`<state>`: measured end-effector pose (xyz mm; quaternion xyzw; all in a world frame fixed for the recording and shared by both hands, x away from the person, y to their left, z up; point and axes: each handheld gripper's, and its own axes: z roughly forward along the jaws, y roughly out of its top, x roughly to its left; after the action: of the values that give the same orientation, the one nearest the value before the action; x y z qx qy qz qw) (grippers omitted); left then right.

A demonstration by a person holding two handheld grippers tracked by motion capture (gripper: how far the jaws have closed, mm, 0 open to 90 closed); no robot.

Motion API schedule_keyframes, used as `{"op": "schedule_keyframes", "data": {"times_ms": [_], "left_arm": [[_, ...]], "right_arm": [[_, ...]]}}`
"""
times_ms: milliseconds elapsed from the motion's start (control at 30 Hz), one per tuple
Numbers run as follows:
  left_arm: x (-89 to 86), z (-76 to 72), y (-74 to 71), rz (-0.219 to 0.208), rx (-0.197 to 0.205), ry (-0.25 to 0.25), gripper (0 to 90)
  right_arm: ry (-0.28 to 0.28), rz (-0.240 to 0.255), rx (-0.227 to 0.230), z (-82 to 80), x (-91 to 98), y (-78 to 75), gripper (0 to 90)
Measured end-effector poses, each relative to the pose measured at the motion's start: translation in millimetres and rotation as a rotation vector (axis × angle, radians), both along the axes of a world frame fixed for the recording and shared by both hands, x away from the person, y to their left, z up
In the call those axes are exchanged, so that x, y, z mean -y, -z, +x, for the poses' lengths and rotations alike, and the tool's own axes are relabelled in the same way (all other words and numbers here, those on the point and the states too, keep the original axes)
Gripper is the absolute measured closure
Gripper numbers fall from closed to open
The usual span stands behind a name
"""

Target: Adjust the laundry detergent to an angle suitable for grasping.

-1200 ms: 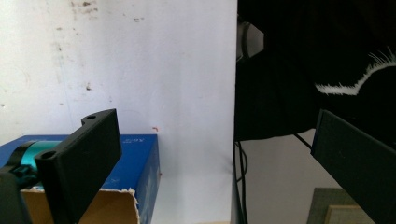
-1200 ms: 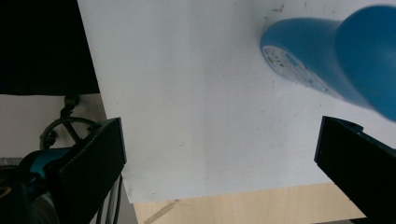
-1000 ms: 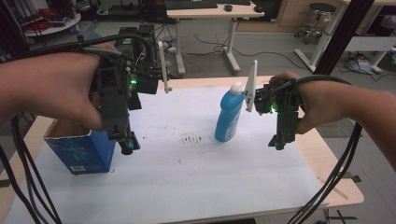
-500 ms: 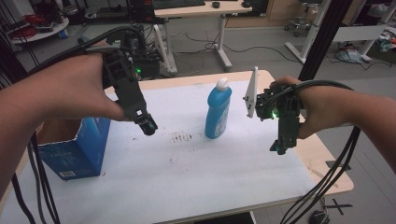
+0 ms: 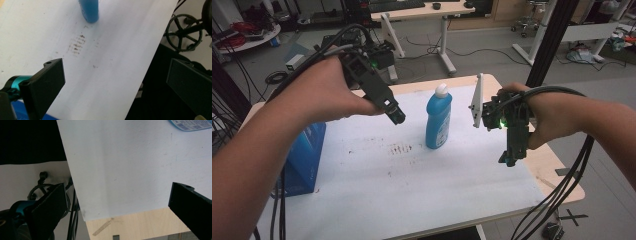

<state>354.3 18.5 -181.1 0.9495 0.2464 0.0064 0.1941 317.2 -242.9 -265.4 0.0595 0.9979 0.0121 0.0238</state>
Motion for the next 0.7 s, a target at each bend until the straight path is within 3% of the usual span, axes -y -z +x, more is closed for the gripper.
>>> {"op": "schedule_keyframes", "data": {"times_ms": [367,600,700], "left_arm": [[39.3,21.4,20.7,-0.039,-0.012,-0.034,1.7],[56.3,36.0,37.1,-0.032,-0.011,-0.053,1.7],[61.7,41.6,44.0,-0.064,-0.005,-0.082,1.7]], "right_arm": [[-0.005,-0.007,-0.004,0.2,3.9,1.7,1.3],[-0.004,-0.007,-0.009,0.1,6.3,2.1,1.3],[-0.006,0.001,-0.009,0.4,7.5,2.2,1.3]]}}
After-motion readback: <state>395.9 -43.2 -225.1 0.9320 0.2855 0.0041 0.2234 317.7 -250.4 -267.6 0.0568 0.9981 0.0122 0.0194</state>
